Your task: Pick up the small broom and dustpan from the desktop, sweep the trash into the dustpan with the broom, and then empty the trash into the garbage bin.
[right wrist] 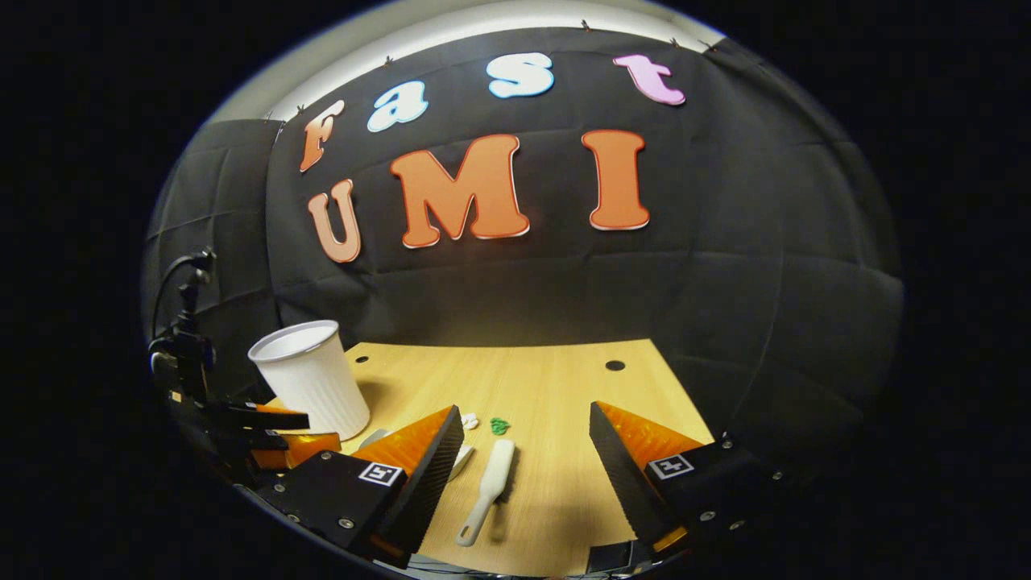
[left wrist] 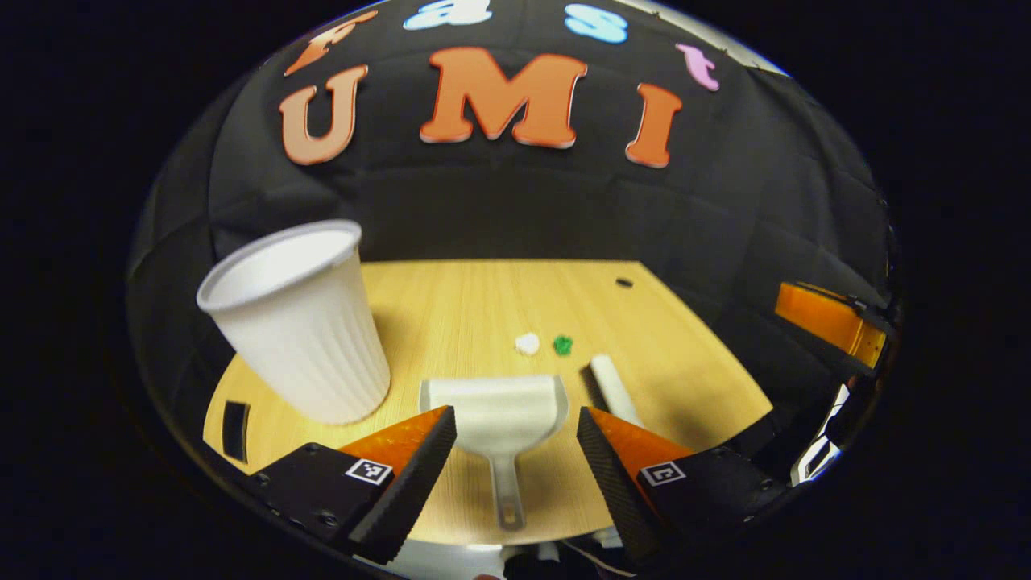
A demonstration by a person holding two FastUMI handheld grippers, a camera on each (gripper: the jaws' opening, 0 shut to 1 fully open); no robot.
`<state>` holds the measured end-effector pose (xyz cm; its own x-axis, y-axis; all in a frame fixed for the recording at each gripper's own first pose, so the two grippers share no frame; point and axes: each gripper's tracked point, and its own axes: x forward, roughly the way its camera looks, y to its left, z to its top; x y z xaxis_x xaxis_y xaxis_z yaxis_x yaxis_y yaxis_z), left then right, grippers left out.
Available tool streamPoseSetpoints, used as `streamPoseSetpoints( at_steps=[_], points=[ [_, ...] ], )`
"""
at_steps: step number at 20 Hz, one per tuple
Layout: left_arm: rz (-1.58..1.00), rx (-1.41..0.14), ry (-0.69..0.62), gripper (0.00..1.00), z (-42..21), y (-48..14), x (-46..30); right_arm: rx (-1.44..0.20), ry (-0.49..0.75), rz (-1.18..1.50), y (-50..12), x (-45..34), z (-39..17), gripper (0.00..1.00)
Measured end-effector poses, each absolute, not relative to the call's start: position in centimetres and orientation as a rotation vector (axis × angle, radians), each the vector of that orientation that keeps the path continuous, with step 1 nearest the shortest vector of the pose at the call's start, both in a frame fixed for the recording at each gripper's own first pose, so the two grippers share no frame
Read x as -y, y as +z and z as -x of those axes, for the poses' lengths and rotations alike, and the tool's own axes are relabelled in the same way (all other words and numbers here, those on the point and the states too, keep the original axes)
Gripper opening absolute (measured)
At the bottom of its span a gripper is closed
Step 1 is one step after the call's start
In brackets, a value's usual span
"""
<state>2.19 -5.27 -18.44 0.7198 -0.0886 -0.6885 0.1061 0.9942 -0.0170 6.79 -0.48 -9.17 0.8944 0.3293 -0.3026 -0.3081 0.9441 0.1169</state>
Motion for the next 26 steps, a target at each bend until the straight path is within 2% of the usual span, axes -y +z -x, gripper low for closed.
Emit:
streamPoseSetpoints(
  at_steps=[2,7,12,15,21,23,24,25,26],
  points=[
    [-0.08,-0.928,-0.105,0.96,-0.7,-22.5,4.4,-0.382,0.352,-0.085,-11.0,0.9,-7.2,0.95],
    [-0.113,-1.32,-0.159,0.98,1.1,-29.2,4.3,-0.46,0.301,-0.119,-13.6,2.3,-8.6,0.95],
    [-0.135,-1.467,-0.159,0.98,-3.1,-32.3,4.0,-0.508,0.222,-0.144,-15.2,2.8,-9.9,0.95],
    [-0.123,-1.576,-0.173,0.98,-2.1,-32.6,4.6,-0.534,0.211,-0.17,-15.7,2.3,-10.3,0.95],
    [-0.135,-1.622,-0.13,0.96,-2.8,-33.6,3.4,-0.584,0.249,-0.147,-16.4,0.8,-11.3,0.95],
    [-0.116,-1.618,-0.141,0.8,-2.9,-34.4,3.8,-0.618,0.269,-0.147,-17.1,0.2,-11.4,0.95],
    [-0.102,-1.622,-0.159,0.67,-3.0,-34.0,4.3,-0.639,0.285,-0.143,-17.4,-0.2,-11.3,0.95],
    [-0.107,-1.625,-0.157,0.61,-2.8,-34.0,4.3,-0.658,0.301,-0.136,-17.7,-0.6,-11.4,0.95],
    [-0.107,-1.609,-0.155,0.44,-3.0,-34.3,4.2,-0.679,0.322,-0.124,-18.1,-1.2,-11.3,0.95]
  ],
)
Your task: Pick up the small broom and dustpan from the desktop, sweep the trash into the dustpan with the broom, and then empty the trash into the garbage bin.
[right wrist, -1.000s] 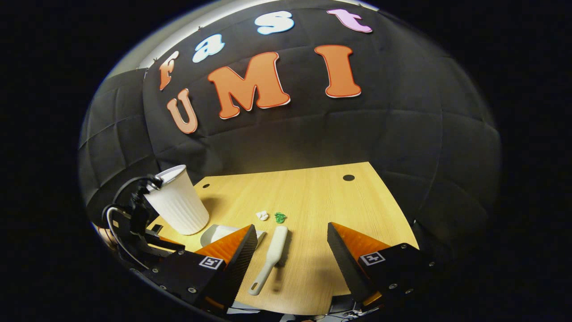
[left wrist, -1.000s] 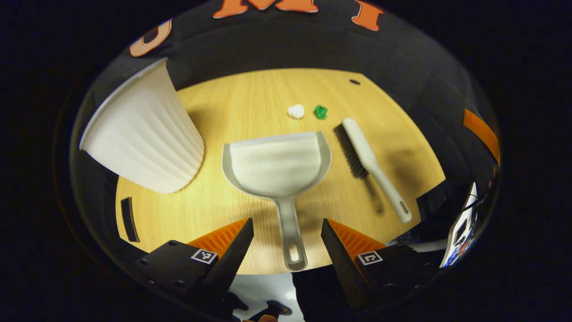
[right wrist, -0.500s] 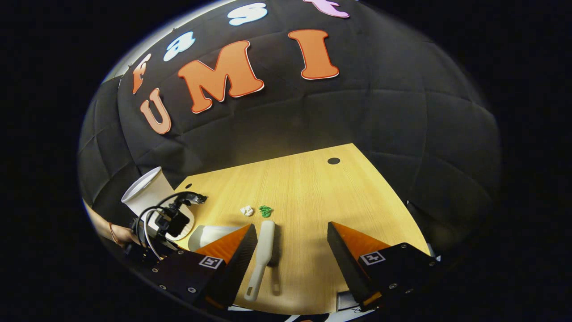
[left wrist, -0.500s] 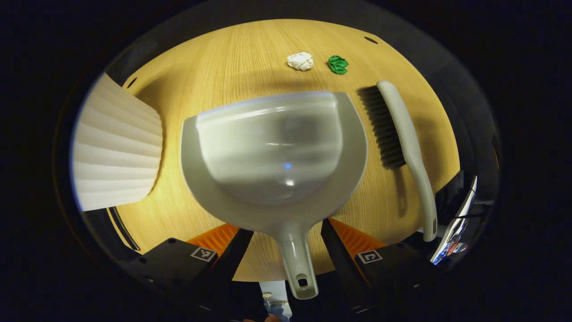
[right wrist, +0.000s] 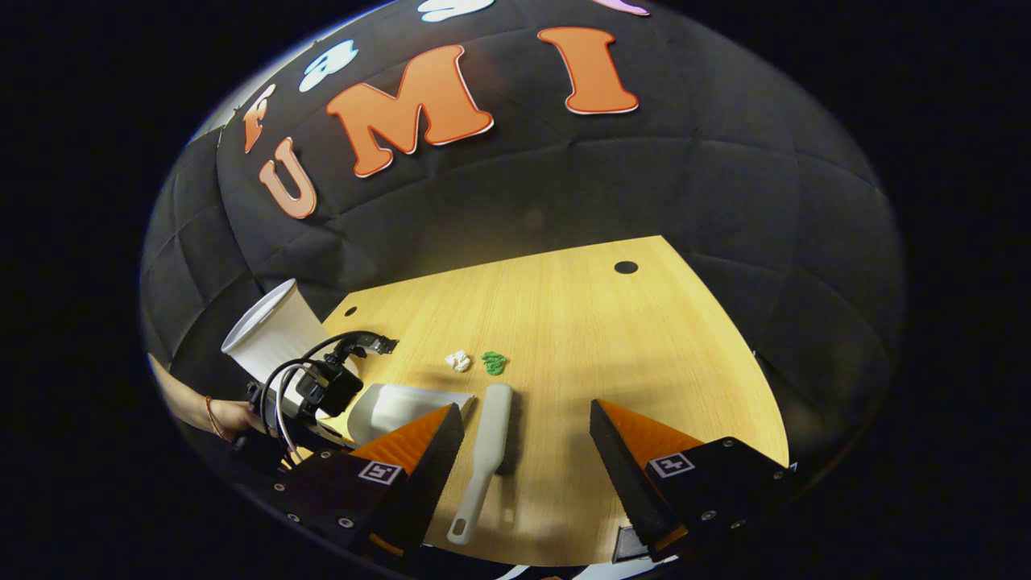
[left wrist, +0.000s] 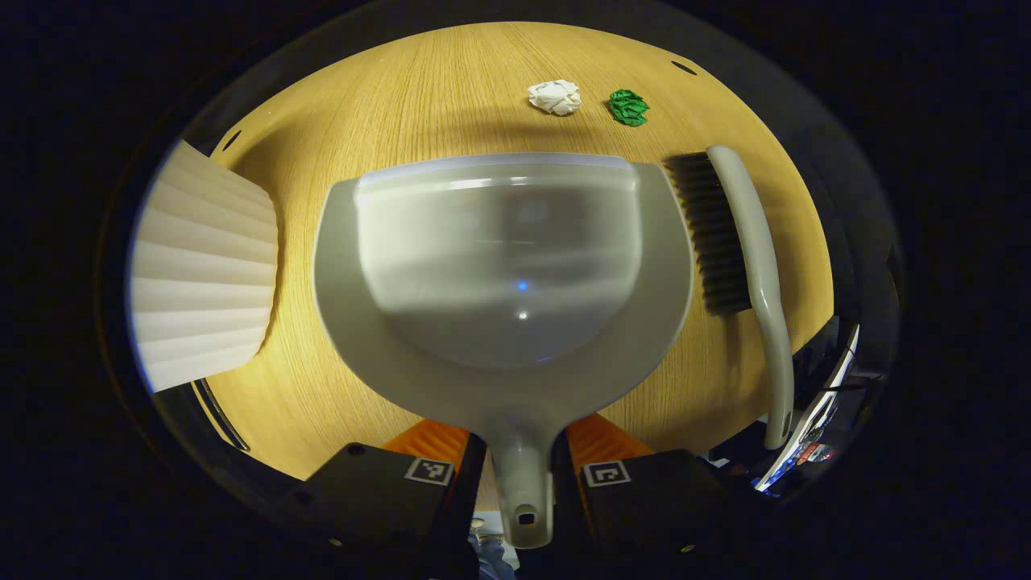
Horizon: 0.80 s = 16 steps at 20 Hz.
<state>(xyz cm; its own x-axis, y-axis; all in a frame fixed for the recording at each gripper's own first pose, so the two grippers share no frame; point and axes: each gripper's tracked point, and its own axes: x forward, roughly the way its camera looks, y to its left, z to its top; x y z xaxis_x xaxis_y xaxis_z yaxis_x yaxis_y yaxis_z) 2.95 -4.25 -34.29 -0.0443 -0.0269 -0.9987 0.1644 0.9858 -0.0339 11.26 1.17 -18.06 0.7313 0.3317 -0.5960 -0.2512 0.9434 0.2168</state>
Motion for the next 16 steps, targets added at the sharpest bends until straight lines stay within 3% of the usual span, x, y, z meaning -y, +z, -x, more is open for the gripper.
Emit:
streamPoseSetpoints(
  at_steps=[2,9,10,16],
  points=[
    [-0.116,-1.597,-0.161,0.35,-2.9,-34.2,4.1,-0.737,0.368,-0.116,-18.9,-2.5,-10.8,0.95],
    [-0.03,-1.518,-0.16,0.27,-1.0,-32.4,1.8,-1.012,0.489,-0.005,-24.6,-5.4,-7.9,0.95],
    [-0.039,-1.504,-0.168,0.31,-0.6,-32.0,1.2,-1.056,0.49,0.009,-25.7,-5.6,-7.7,0.95],
    [-0.262,-1.367,-0.229,0.31,-0.9,-29.5,-3.8,-1.332,0.466,0.152,-31.5,-5.4,-5.6,0.96]
  ],
)
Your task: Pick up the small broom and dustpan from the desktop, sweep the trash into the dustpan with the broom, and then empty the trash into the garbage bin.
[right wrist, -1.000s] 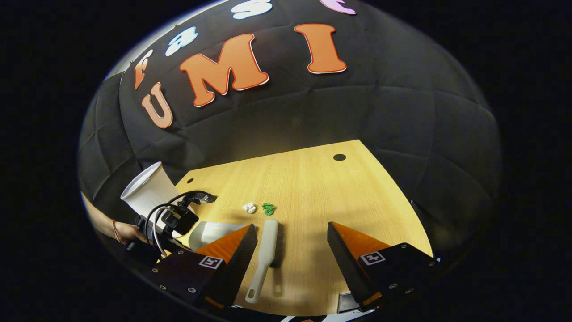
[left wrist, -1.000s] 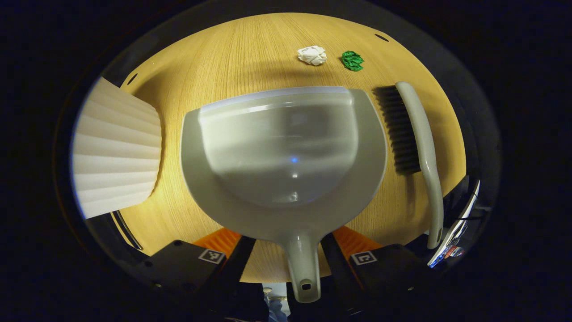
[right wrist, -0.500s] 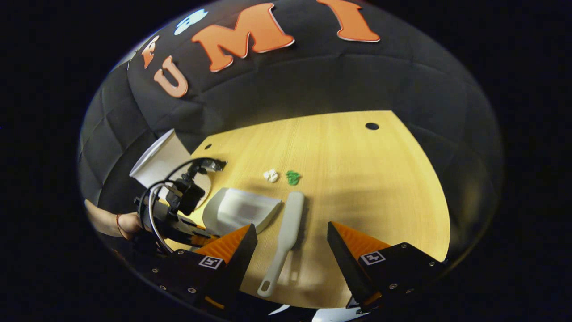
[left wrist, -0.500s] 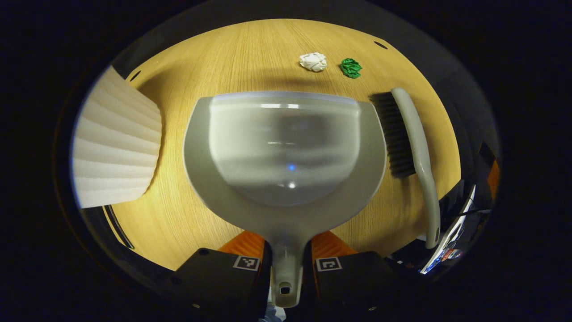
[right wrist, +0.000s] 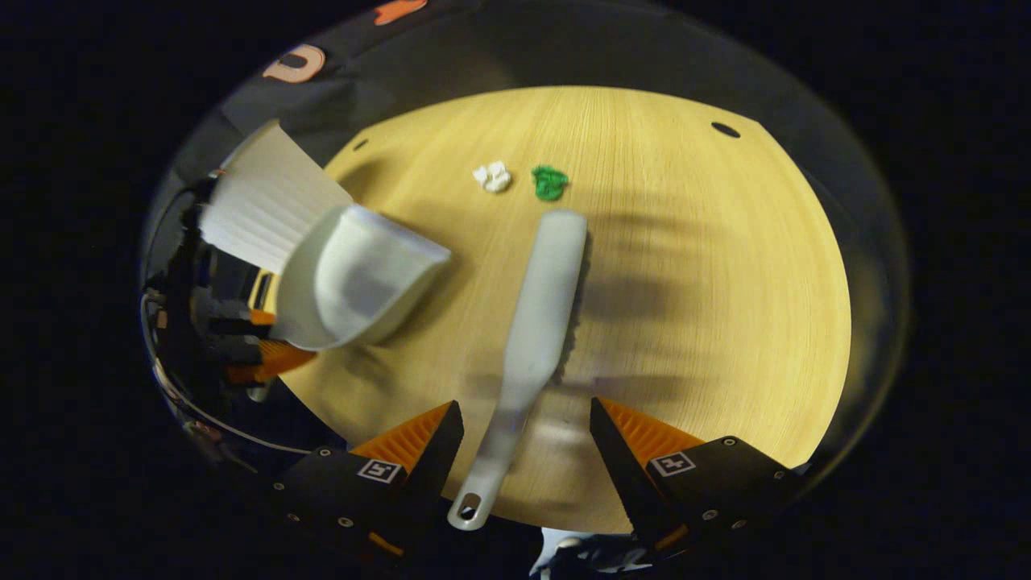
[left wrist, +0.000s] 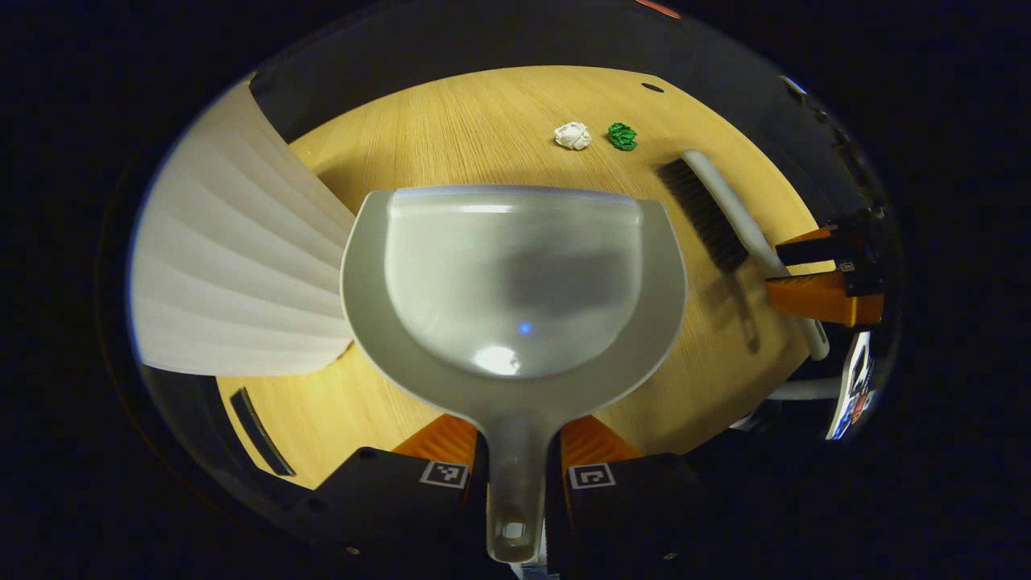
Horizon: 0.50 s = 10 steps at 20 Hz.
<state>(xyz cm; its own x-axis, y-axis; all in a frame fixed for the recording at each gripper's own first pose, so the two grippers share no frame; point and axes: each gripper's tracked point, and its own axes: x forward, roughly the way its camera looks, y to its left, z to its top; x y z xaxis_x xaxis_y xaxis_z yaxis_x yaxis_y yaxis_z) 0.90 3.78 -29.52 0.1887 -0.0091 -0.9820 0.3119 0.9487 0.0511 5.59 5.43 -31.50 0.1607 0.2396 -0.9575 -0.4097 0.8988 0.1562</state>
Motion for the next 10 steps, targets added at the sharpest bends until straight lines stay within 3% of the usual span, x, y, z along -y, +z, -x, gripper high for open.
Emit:
streamPoseSetpoints(
  at_steps=[7,10],
  points=[
    [-0.247,-1.382,-0.286,0.31,-1.2,-29.6,-3.6,-1.437,0.404,0.232,-33.7,-5.9,-5.1,0.96],
    [-0.256,-1.39,-0.323,0.31,-1.4,-29.5,-4.1,-1.462,0.359,0.256,-33.5,-5.0,-5.1,0.88]
  ],
)
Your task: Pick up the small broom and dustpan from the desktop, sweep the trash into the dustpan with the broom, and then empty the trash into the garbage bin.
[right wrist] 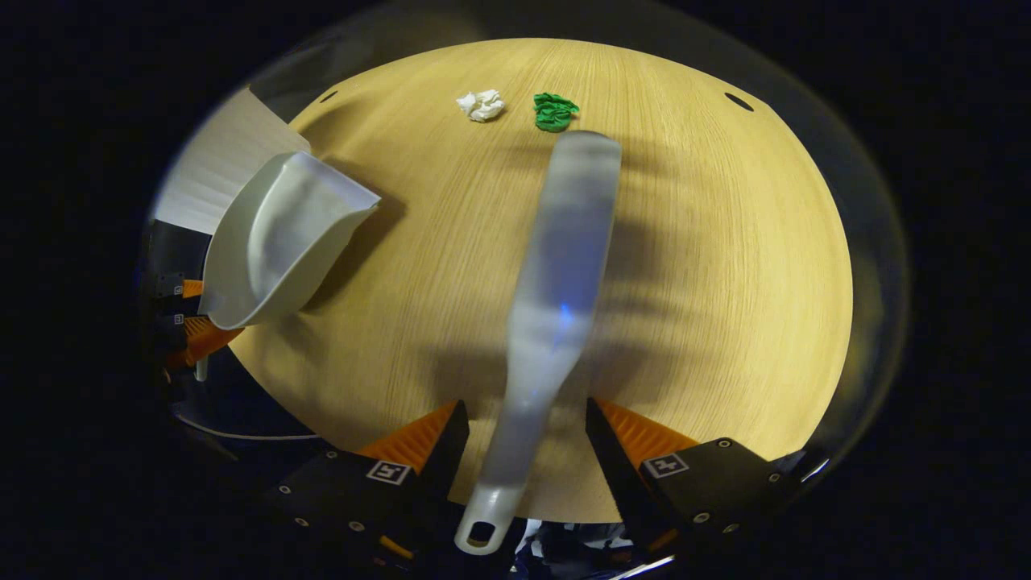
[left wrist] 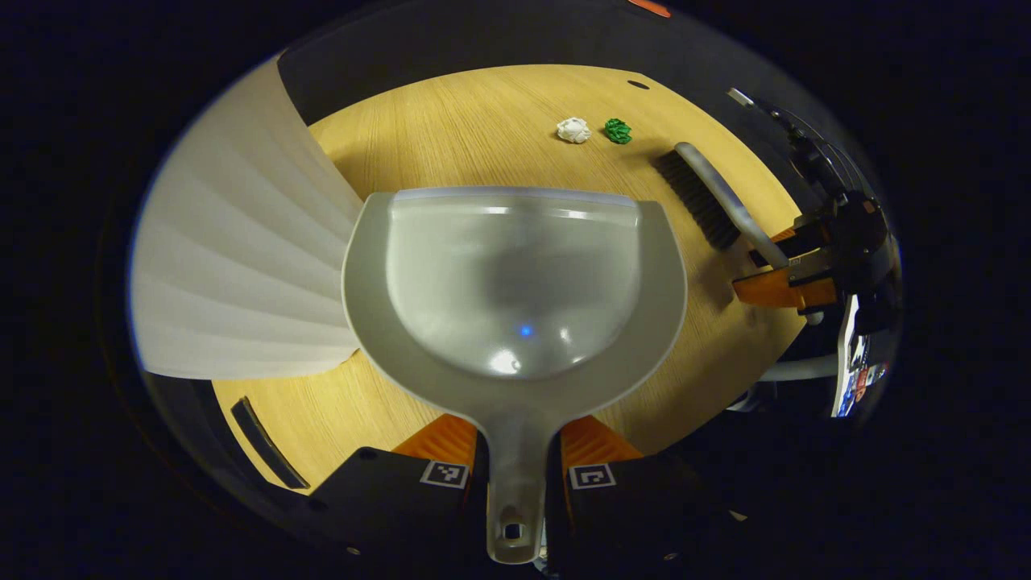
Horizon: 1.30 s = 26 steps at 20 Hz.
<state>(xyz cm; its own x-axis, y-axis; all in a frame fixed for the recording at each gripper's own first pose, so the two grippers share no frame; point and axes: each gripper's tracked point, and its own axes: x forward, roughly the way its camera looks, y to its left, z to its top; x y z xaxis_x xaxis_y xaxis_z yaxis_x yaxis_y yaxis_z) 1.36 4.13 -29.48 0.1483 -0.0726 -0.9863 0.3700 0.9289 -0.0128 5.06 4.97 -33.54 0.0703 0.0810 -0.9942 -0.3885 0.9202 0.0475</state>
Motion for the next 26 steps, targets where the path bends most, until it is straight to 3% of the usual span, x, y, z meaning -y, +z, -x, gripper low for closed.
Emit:
streamPoseSetpoints(
  at_steps=[1,4,7,11,17,22,26],
  points=[
    [-0.263,-1.385,-0.335,0.31,-1.5,-29.5,-4.3,-1.474,0.34,0.262,-34.0,-5.1,-5.1,0.63],
    [-0.274,-1.382,-0.368,0.31,-1.6,-29.8,-4.5,-1.498,0.319,0.274,-33.8,-5.3,-5.4,0.28],
    [-0.291,-1.38,-0.408,0.31,-1.8,-29.8,-4.7,-1.418,0.305,0.332,-32.3,-4.1,-7.7,0.18],
    [-0.333,-1.38,-0.438,0.31,-2.5,-29.8,-5.1,-1.366,0.279,0.248,-29.3,-3.2,-13.3,0.17],
    [-0.418,-1.395,-0.528,0.31,-3.2,-30.2,-5.8,-1.309,0.287,0.499,-30.2,-1.4,-24.2,0.17],
    [-0.457,-1.406,-0.57,0.31,-3.7,-30.4,-6.1,-1.343,0.396,0.73,-33.3,-3.2,-27.7,0.17],
    [-0.451,-1.412,-0.586,0.31,-3.4,-30.3,-6.1,-1.352,0.623,0.766,-32.8,-7.5,-24.3,0.17]
  ],
)
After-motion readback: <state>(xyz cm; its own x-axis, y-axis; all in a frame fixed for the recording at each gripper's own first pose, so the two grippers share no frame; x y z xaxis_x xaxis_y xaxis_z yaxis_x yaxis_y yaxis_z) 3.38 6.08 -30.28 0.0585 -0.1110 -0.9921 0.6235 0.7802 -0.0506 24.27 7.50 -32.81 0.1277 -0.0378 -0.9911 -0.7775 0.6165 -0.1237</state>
